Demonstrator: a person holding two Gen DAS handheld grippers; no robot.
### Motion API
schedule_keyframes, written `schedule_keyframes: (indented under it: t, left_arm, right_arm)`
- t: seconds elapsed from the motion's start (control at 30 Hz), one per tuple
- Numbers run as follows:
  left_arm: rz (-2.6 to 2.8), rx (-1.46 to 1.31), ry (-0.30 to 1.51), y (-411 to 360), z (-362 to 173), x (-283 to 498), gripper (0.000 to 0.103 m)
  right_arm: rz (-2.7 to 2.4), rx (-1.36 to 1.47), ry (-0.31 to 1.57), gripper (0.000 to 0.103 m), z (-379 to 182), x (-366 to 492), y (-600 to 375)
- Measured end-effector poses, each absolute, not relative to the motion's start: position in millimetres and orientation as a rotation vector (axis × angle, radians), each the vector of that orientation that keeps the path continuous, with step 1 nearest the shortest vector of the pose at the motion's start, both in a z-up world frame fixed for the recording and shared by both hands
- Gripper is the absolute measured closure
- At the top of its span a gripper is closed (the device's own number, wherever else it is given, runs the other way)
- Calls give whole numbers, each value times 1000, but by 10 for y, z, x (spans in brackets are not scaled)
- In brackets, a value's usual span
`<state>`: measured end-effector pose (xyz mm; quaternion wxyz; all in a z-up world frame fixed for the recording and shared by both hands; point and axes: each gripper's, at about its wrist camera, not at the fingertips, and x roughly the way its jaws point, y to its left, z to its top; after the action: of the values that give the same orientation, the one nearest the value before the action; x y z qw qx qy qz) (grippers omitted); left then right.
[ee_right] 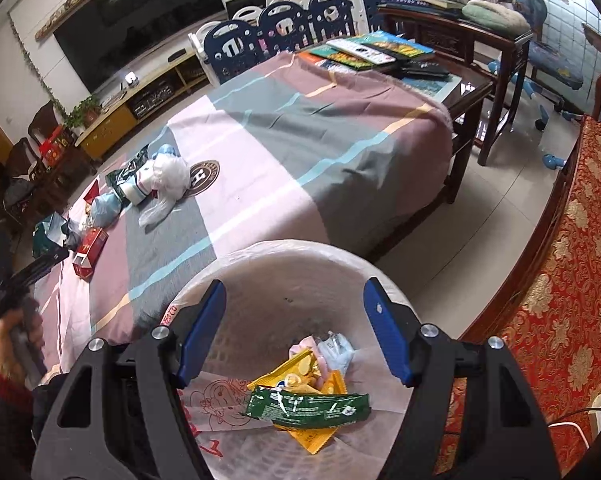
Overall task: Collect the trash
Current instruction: 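Grasp the red cigarette box with the left tool while the right grasps the white bag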
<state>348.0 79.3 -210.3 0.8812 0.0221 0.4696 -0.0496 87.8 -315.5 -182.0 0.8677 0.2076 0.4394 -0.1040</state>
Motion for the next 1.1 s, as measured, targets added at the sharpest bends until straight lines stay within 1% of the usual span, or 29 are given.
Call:
schedule_keyframes:
  t: [0.03,0.1,0.27,0.3,0.33,0.37,0.4,0.47,0.53,0.63,0.73,0.83,0.9,0.93,0.97,1.0,1.07,1.1]
  left_arm:
    - [-109,56,998,812,-2161,3590,16]
    - [-139,83,1041,784,-2280,3778,12]
    - [-182,158,1108,589,-2555,3951,12]
    - [-179,169,1120,560,-2614,3962,13]
    - [-169,182,1121,538,-2654,3960,17]
    - [-163,193,1125,525,-2693,3958,31]
    - [-164,190,1145,527,-2734,3956,43]
    - [-175,130,1137,592,-2734,3911,44]
    - [-184,90,1132,648,-2710,3797,45]
    - [-146,104,1101,681,-2631,3537,45]
    - [-135,73,1054,734,-2437,3240,45]
    - [-161,4,1008,814,-2190,3047,45]
    - [-160,6,996,823,-2094,2966,45]
    - [-161,10,993,816,-2072,2947,45]
    - [-169,7,987,825,-2040,2919,45]
    - [-172,1,979,835,-2013,2885,45]
    - [-162,1,956,838,-1946,2824,45]
    - [-153,4,945,835,-1911,2787,46]
  right_arm:
    - [-211,433,930,33,-1847,935,-3120]
    - [-196,431,946,33,-1878,1044,-3064]
    - [-123,421,982,33,-1961,1442,-2858]
    - [-105,417,983,33,-1974,1557,-2799]
    - [-88,409,978,33,-1980,1683,-2730]
    - [-75,400,969,33,-1976,1774,-2678]
    - [-59,388,954,33,-1967,1887,-2610]
    - [-21,370,928,33,-1956,2159,-2471]
    - [17,348,915,25,-1967,2487,-2327]
    - [22,254,890,24,-1980,2919,-2118]
    - [9,87,873,24,-2036,3297,-1846]
    - [9,-177,850,24,-2191,3483,-1454]
    - [0,-308,879,25,-2347,3576,-1296]
    - [1,-326,908,27,-2430,3625,-1287]
    - [13,-297,947,40,-2510,3690,-1336]
    - [20,-256,976,58,-2559,3737,-1405]
    - [21,-192,998,74,-2574,3758,-1544]
    - [37,-142,999,79,-2542,3735,-1610]
